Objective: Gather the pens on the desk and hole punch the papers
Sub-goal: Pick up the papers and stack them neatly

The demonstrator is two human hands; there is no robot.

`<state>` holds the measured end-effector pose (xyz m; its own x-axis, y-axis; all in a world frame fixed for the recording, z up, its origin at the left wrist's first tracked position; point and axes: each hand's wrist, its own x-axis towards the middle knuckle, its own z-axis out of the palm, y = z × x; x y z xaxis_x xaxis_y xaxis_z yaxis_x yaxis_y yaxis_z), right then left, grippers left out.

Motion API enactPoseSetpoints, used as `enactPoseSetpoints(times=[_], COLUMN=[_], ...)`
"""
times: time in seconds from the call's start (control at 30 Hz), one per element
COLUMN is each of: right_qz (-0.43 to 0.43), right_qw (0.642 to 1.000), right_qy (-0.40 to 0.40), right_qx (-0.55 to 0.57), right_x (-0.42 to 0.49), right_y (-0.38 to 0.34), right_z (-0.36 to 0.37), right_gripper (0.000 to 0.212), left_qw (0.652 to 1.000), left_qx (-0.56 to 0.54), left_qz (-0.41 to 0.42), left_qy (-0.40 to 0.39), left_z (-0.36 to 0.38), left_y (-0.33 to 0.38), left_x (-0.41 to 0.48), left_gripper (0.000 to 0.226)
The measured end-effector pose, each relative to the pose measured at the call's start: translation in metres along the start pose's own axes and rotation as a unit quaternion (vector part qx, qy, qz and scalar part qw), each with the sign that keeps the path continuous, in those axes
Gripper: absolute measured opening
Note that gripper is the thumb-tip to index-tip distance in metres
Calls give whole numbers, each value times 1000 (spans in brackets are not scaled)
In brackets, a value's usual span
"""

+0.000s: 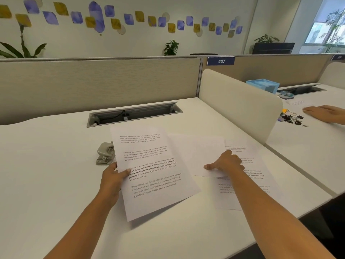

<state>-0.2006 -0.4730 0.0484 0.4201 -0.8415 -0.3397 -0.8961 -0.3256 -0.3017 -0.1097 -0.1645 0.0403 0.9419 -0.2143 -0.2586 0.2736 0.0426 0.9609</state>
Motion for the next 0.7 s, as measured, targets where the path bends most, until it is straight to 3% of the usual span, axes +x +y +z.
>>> enactPoseSetpoints(times=[0.3,0.7], right_qz=[12,6], right_qw=[999,1000], right_qy=[-13,2], right_qx=[-26,13], right_x=[-1,-4], right_y=[-2,-4], right_z=[-1,-2], right_gripper=[98,111], left_qw=[1000,1000], left_qx=[-11,-5], left_qz=[-8,-5], left_qy=[5,12], left_z=[-1,-8], left_y=[-1,1], left_x=[0,-6], left_gripper=[41,38])
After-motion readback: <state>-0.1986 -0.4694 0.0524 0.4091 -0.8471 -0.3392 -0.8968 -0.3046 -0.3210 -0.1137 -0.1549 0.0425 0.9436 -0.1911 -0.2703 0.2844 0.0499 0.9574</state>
